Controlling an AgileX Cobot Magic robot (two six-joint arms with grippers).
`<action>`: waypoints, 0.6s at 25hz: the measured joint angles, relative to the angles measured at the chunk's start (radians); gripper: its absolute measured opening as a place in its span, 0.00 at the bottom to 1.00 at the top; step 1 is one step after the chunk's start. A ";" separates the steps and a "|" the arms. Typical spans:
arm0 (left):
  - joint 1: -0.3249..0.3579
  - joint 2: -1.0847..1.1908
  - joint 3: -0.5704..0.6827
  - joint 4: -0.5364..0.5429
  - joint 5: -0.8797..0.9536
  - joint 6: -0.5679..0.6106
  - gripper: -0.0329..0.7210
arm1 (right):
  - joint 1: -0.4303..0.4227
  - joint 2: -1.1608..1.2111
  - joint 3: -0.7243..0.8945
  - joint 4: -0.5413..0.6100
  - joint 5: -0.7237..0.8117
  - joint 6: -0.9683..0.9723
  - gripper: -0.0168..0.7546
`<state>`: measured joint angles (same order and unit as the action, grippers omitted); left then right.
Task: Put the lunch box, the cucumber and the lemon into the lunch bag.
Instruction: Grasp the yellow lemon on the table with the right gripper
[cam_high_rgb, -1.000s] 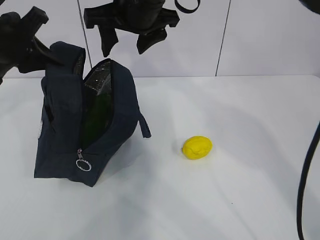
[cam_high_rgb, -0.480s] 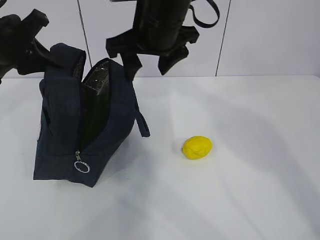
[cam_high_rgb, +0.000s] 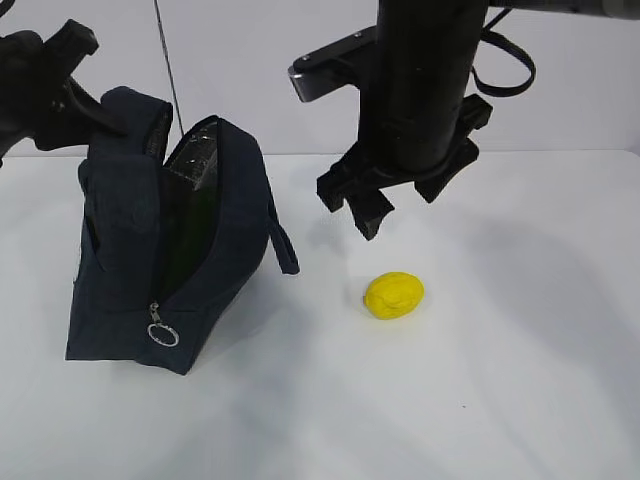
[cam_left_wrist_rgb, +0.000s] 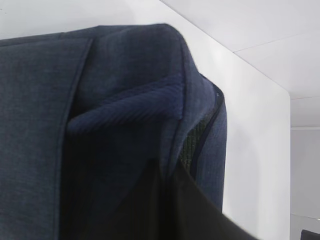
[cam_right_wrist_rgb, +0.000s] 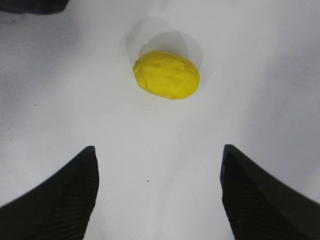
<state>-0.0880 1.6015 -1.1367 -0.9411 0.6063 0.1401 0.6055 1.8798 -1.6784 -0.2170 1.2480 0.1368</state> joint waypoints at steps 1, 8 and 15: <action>0.000 0.000 0.000 0.000 0.000 0.000 0.03 | 0.000 0.000 0.012 -0.002 -0.002 0.000 0.76; 0.000 0.000 0.000 0.000 0.005 0.000 0.03 | 0.000 0.000 0.121 -0.016 -0.014 -0.010 0.77; 0.000 0.000 0.000 0.002 0.005 0.002 0.03 | -0.002 -0.044 0.232 -0.018 -0.025 -0.055 0.77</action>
<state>-0.0880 1.6015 -1.1367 -0.9387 0.6109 0.1424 0.6036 1.8360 -1.4468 -0.2355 1.2232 0.0820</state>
